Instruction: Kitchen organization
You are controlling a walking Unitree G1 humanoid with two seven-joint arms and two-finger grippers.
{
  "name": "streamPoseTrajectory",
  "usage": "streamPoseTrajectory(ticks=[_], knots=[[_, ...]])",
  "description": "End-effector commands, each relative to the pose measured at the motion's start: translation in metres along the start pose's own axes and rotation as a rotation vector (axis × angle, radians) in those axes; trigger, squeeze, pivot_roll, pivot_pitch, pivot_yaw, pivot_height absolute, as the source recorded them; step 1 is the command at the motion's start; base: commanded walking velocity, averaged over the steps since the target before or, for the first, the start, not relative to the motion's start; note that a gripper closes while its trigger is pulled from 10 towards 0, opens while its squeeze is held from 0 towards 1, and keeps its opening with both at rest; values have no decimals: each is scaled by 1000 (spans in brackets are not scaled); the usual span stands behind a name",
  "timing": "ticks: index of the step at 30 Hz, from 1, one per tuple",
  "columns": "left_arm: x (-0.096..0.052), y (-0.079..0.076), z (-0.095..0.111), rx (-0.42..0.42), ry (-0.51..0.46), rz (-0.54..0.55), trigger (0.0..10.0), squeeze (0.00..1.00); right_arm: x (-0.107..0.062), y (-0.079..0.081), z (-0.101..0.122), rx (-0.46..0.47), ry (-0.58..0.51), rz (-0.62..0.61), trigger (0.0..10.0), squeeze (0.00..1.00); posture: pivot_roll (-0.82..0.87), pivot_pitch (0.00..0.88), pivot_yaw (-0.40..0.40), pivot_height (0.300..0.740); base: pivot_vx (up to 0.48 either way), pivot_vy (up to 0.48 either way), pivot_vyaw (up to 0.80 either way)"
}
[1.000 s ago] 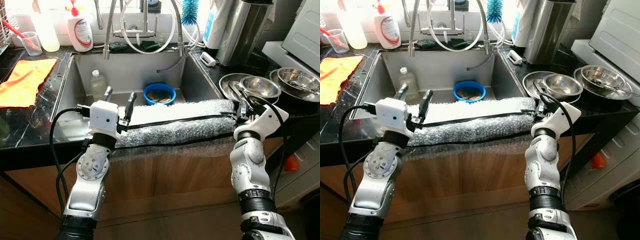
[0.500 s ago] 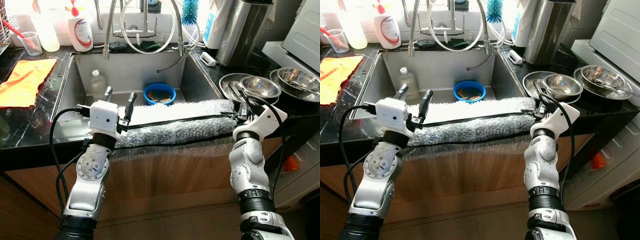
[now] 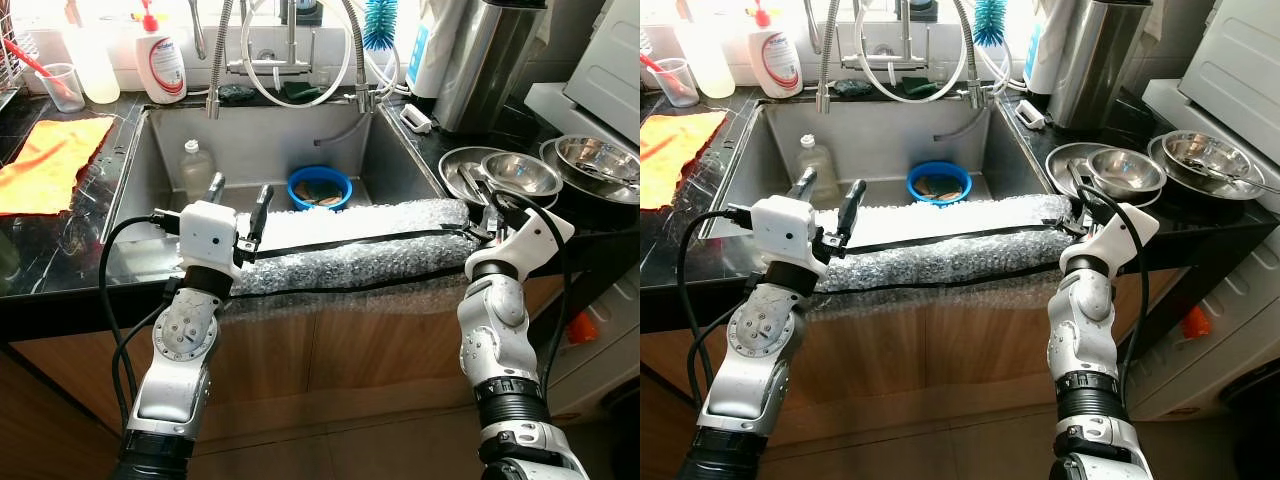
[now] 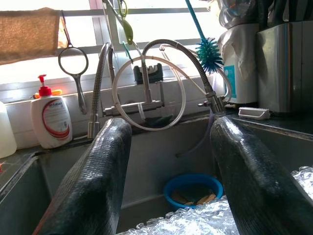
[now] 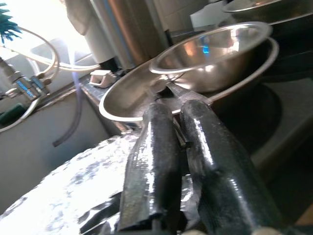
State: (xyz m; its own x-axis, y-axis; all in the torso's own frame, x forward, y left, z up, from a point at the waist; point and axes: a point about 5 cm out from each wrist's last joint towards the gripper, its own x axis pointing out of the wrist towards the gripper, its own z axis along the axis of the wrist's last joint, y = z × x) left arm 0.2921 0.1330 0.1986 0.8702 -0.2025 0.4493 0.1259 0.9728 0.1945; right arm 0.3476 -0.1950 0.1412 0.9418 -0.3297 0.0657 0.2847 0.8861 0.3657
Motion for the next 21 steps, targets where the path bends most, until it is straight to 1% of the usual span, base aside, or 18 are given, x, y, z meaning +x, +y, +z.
streamPoseTrajectory(ticks=[1,11,13,14,15,16,17,21], knots=[[3,-2,0,-2,5,-10,10000,0,2,1,2,15,-3,-9,0,0,48,0,-68,740,0,0,0],[4,0,1,3,-2,-2,10000,0,3,5,4,13,-19,10,0,0,50,0,-69,740,0,0,0],[4,0,1,5,-4,0,10000,0,3,8,9,22,-52,31,0,0,49,0,-68,740,0,0,0],[4,0,2,6,-5,0,10000,0,3,10,14,32,-84,52,549,0,48,0,-68,740,0,0,0],[4,0,2,6,-5,1,10000,0,2,11,15,34,-93,59,549,0,48,0,-68,740,0,0,0],[4,0,2,6,-6,1,10000,0,2,13,16,34,-103,67,1882,0,47,0,-67,740,0,0,0],[4,0,2,5,-7,0,10000,0,1,16,20,30,-134,91,10000,0,47,0,-68,740,0,0,0],[4,0,2,5,-8,1,10000,0,0,23,27,12,-181,132,10000,0,47,0,-68,740,0,0,0]])
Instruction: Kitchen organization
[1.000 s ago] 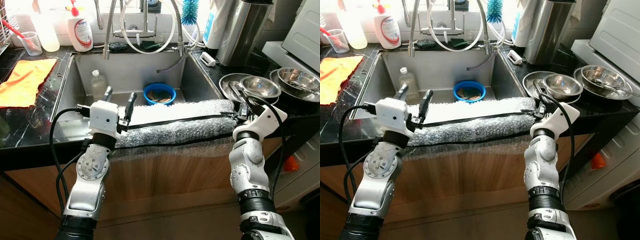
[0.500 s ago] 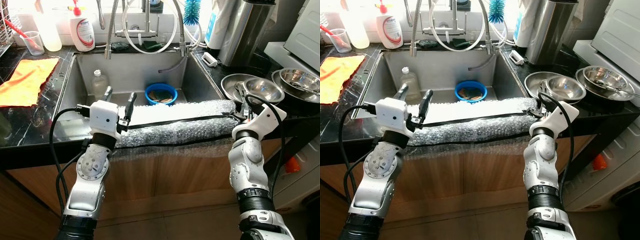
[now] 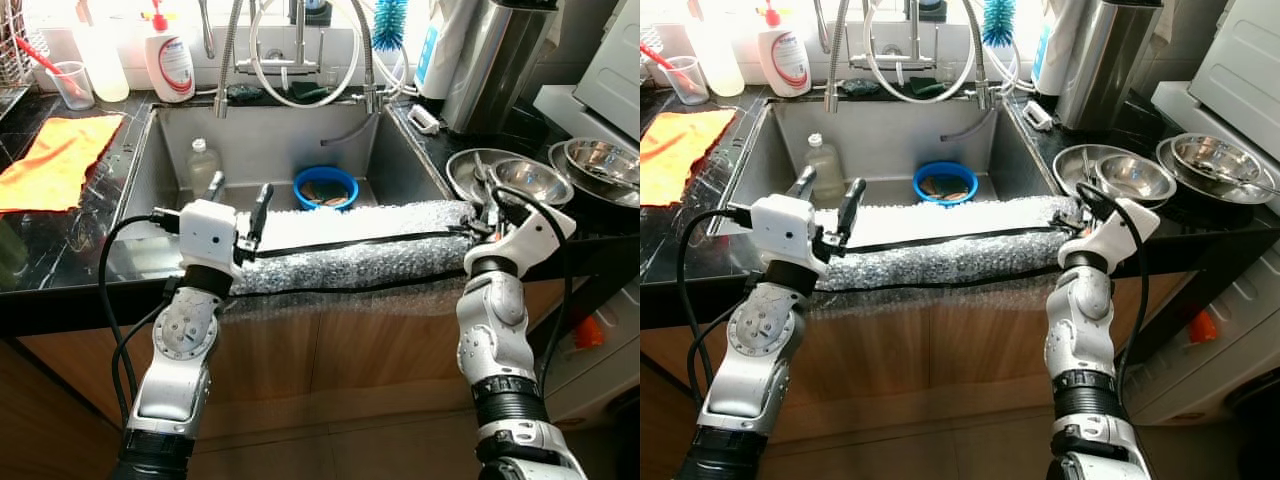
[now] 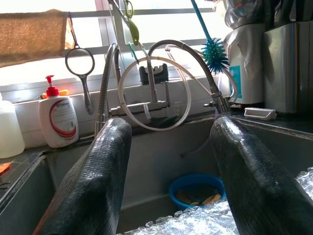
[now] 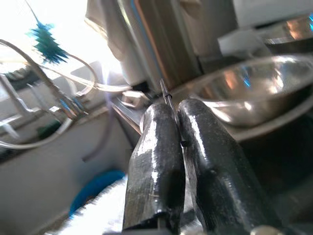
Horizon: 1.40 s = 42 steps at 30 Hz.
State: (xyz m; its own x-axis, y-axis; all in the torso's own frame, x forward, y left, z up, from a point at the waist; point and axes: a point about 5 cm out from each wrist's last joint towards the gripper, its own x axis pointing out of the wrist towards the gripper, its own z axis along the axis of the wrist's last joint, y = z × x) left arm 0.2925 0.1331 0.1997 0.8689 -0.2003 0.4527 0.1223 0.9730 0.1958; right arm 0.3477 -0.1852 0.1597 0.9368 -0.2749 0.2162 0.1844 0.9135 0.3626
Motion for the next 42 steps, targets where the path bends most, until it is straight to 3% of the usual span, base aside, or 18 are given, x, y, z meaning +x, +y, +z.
streamPoseTrajectory(ticks=[1,8,13,16,17,18,19,20,22,27,32,42], knots=[[4,0,2,3,-7,0,10000,0,4,12,16,-12,-82,57,10000,0,47,0,-68,740,0,0,0],[10,2,7,-14,-24,16,10000,0,4,25,22,-19,-117,144,10000,0,47,0,-69,740,0,0,0],[24,13,22,-98,-49,53,10000,0,2,41,31,71,-140,270,10000,0,42,0,-68,740,0,0,0],[30,15,26,-245,-42,71,10000,0,-3,51,29,205,-89,369,10000,0,44,0,-71,740,0,0,0],[31,16,27,-344,-34,84,10000,0,-11,61,26,285,-44,480,10000,0,42,0,-71,740,0,0,0],[31,17,25,-412,-24,101,10000,0,-16,66,24,298,-25,538,10000,0,42,0,-71,740,0,0,0],[31,17,25,-412,-24,101,10000,0,-16,66,24,298,-25,538,10000,0,42,0,-71,740,0,0,0],[30,17,22,-480,-8,112,10000,0,-20,69,21,318,-7,578,10000,0,42,0,-72,740,0,0,0],[30,18,20,-517,3,112,10000,0,-24,71,20,354,10,610,10000,0,41,0,-73,740,0,0,0],[23,14,11,-679,50,98,10000,0,-43,73,14,558,94,727,10000,0,31,0,-73,740,0,0,0],[22,7,12,-840,68,46,10000,0,-56,69,14,765,140,771,10000,0,30,0,-70,740,0,0,0],[9,-2,9,-817,135,-82,10000,0,-73,51,5,825,241,791,10000,0,32,0,-62,740,0,0,0]])
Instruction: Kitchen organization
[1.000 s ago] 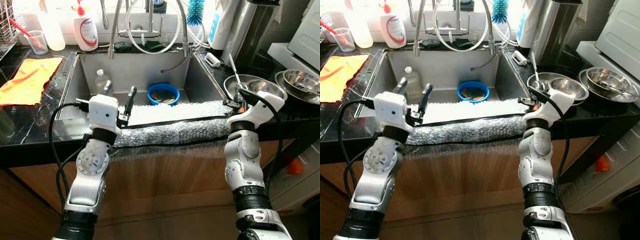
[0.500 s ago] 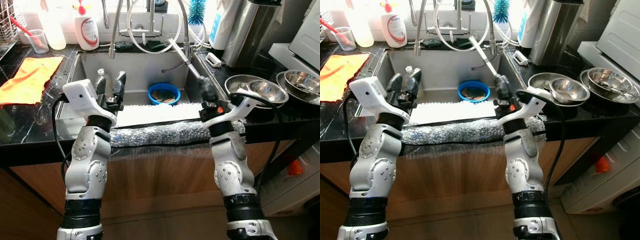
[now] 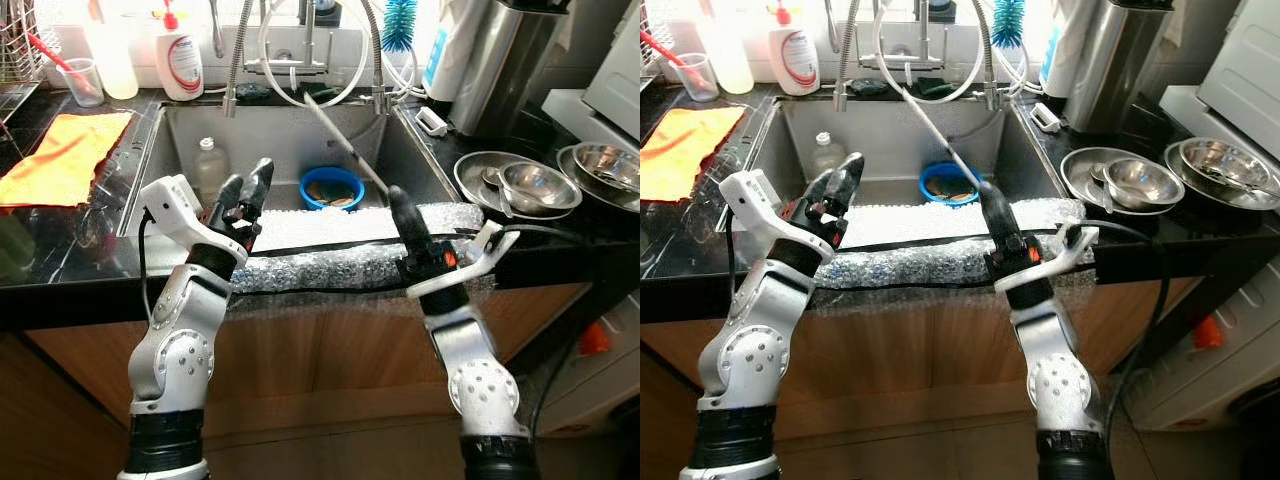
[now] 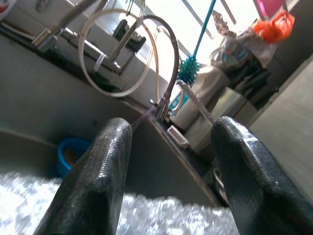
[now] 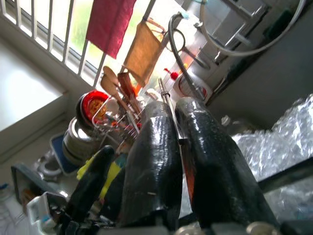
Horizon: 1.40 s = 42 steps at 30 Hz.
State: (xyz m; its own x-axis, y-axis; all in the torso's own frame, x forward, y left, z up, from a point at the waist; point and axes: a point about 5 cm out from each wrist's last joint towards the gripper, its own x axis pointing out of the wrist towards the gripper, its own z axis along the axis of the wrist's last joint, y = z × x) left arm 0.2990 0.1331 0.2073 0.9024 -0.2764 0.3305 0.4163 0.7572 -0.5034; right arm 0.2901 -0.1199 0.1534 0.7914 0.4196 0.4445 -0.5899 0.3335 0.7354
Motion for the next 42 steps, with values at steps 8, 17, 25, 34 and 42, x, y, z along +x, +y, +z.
streamPoseTrajectory(ticks=[8,17,25,34,42], knots=[[-2,-17,-4,-98,47,-110,10000,0,-5,15,-2,37,61,118,10000,0,31,0,-59,740,0,0,0],[-2,-25,-3,-177,38,-129,10000,0,-13,22,-19,76,137,155,10000,0,33,0,-64,740,0,0,0],[-3,-30,-8,-224,52,-138,10000,0,-16,24,-32,91,176,153,10000,0,36,0,-68,740,0,0,0],[-2,-31,-9,-241,52,-134,0,0,-20,27,-38,100,213,176,10000,0,28,0,-73,740,0,0,0],[-3,-32,-10,-258,55,-129,0,0,-23,32,-42,121,223,195,10000,0,29,0,-74,740,0,0,0]])
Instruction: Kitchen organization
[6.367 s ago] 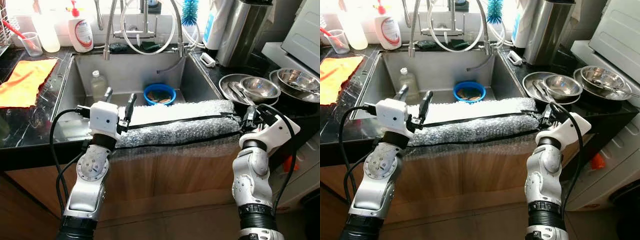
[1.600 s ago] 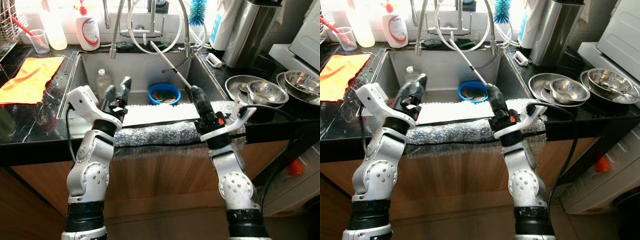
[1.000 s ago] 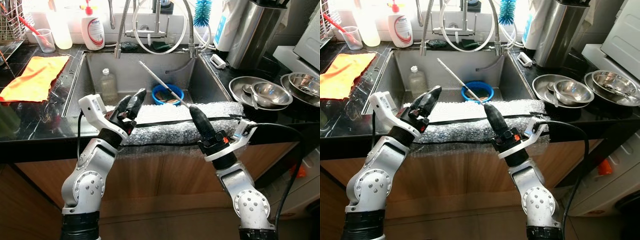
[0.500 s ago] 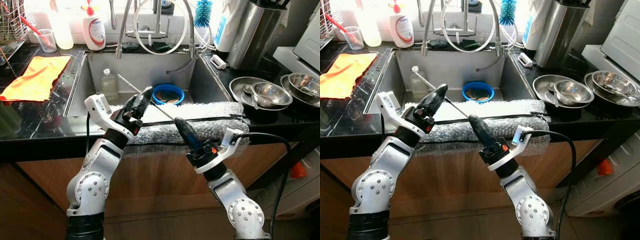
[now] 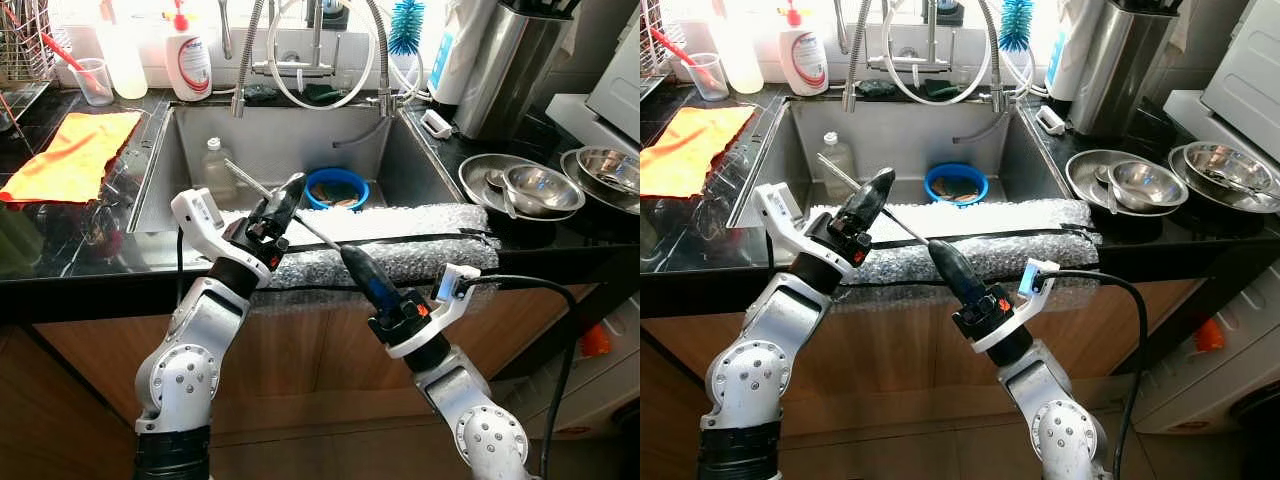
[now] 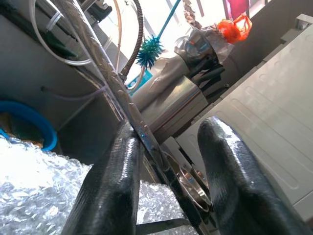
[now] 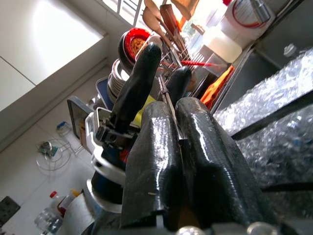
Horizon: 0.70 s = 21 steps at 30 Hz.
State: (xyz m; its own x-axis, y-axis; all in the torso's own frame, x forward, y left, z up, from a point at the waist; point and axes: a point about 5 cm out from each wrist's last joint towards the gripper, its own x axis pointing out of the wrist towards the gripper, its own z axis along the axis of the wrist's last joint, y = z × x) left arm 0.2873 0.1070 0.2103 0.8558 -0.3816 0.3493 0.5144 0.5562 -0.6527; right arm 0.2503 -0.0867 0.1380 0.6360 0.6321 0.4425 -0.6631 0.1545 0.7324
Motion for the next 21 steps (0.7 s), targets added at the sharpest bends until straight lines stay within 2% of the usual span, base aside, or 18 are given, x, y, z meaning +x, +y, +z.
streamPoseTrajectory(ticks=[1,7,12,16,19,21], knots=[[0,-6,0,-9,0,-25,0,0,3,8,0,-8,9,43,10000,0,29,0,-75,740,0,0,0],[1,-6,2,-13,-10,-21,0,0,3,7,1,-13,8,38,10000,0,28,0,-76,740,0,0,0],[2,-7,4,-47,-27,-16,0,0,3,7,2,-24,6,38,10000,0,28,0,-76,740,0,0,0],[3,-7,13,-154,-90,-4,0,0,2,7,2,-39,7,43,10000,0,26,0,-75,740,0,0,0],[5,-9,17,-149,-101,-14,0,0,2,8,2,-47,10,48,10000,0,28,0,-76,740,0,0,0],[5,-10,16,-118,-87,-19,0,0,3,8,1,-64,16,50,10000,0,29,0,-76,740,0,0,0]])
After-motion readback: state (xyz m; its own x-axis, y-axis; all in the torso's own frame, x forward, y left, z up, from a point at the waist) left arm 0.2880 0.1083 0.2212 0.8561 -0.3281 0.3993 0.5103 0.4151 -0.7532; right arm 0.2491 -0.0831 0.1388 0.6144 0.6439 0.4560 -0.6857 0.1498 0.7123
